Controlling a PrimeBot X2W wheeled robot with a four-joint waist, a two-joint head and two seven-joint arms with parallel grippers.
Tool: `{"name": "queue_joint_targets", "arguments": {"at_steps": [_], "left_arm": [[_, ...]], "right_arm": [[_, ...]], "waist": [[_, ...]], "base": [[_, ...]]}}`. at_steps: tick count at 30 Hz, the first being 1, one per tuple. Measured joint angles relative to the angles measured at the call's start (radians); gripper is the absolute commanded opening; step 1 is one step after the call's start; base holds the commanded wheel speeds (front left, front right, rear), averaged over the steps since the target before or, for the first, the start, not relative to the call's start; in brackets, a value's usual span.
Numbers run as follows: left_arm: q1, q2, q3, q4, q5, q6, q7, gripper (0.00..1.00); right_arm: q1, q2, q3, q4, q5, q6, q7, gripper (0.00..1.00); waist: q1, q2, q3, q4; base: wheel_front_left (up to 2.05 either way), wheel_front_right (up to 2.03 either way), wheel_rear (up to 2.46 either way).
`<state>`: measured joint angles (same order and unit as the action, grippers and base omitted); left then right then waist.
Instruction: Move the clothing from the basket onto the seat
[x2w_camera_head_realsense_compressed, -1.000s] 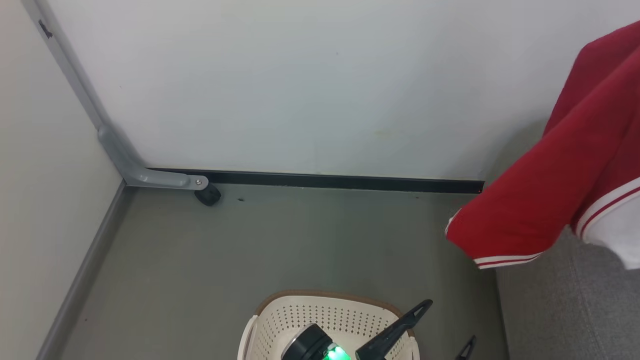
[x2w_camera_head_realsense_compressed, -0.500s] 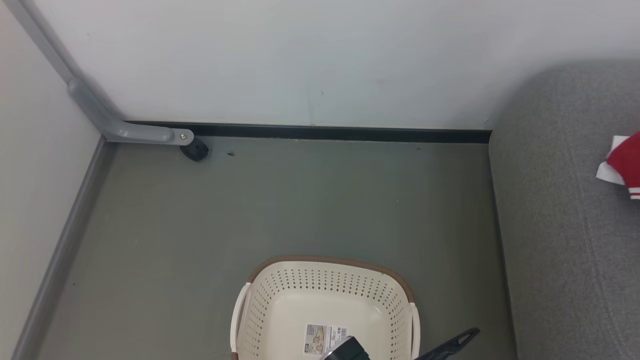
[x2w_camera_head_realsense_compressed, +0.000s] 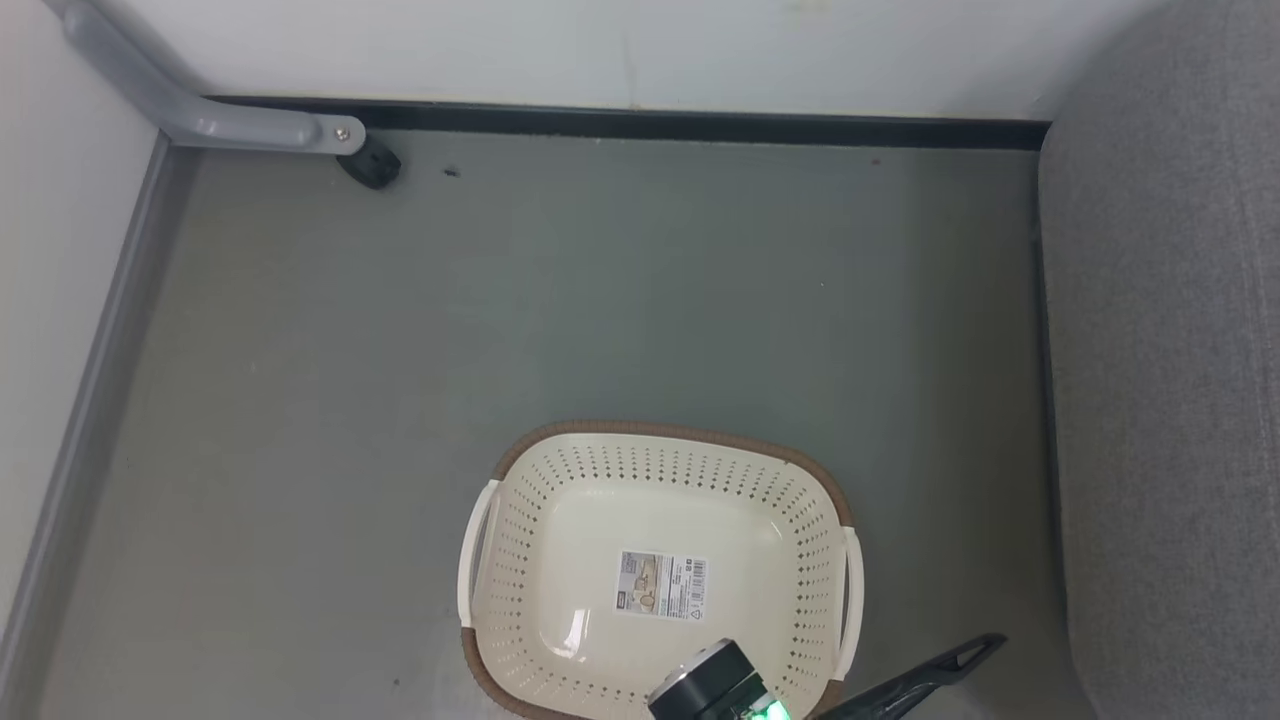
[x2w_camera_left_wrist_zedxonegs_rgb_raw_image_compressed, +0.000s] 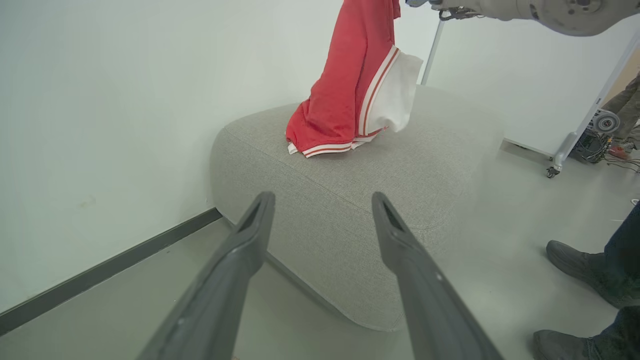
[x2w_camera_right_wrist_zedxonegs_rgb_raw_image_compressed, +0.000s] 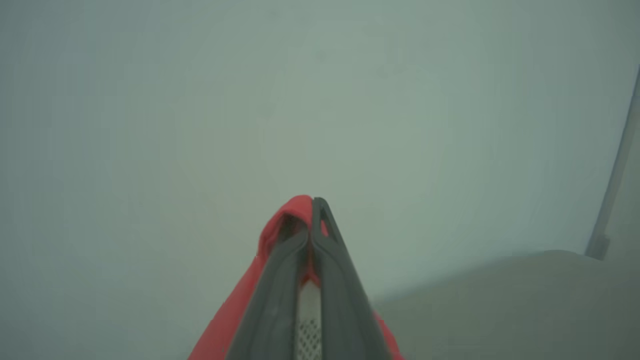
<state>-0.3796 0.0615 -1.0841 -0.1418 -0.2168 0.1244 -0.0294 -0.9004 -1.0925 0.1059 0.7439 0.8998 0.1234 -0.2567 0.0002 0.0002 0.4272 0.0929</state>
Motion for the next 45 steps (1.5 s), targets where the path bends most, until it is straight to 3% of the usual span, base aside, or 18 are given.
{"name": "queue_joint_targets", "arguments": {"at_steps": [10, 20, 21, 22, 23, 28, 45], "left_arm": [[-0.067, -0.001, -0.004, 0.037, 0.000, 0.000, -0.046, 1.00], [-0.090, -0.002, -0.024, 0.059, -0.004, 0.000, -0.062, 1.00], [-0.091, -0.002, -0.022, 0.065, -0.005, 0.000, -0.067, 1.00], [-0.092, -0.002, -0.021, 0.070, -0.006, 0.000, -0.070, 1.00], [-0.093, -0.002, -0.018, 0.074, -0.010, 0.000, -0.071, 1.00], [-0.093, -0.002, 0.001, 0.095, -0.024, 0.000, -0.080, 1.00], [-0.050, -0.004, 0.090, 0.185, -0.080, 0.000, -0.093, 1.00]], "right_arm": [[0.080, 0.035, 0.040, 0.168, 0.076, 0.000, 0.000, 0.00], [0.090, 0.038, 0.081, 0.191, 0.126, 0.000, 0.000, 0.00], [0.090, 0.037, 0.085, 0.194, 0.130, 0.000, 0.000, 0.28], [0.090, 0.038, 0.091, 0.197, 0.131, 0.000, 0.000, 0.77], [0.090, 0.039, 0.096, 0.200, 0.131, 0.000, 0.000, 0.99], [0.091, 0.049, 0.128, 0.204, 0.132, 0.000, 0.000, 1.00], [0.177, 0.184, 0.223, 0.206, 0.118, 0.000, 0.000, 1.00]], "waist": [[0.0000, 0.0001, 0.089, 0.010], [-0.0001, 0.0000, 0.098, 0.013], [-0.0001, -0.0001, 0.097, 0.014], [-0.0001, 0.0000, 0.094, 0.014], [-0.0001, -0.0001, 0.091, 0.014], [-0.0001, -0.0001, 0.068, 0.016], [-0.0004, -0.0001, -0.084, 0.005]], "base": [[0.00, 0.00, 0.00], [0.00, 0.00, 0.00], [0.00, 0.00, 0.00], [0.00, 0.00, 0.00], [0.00, 0.00, 0.00], [0.00, 0.00, 0.00], [0.00, 0.00, 0.00]]}}
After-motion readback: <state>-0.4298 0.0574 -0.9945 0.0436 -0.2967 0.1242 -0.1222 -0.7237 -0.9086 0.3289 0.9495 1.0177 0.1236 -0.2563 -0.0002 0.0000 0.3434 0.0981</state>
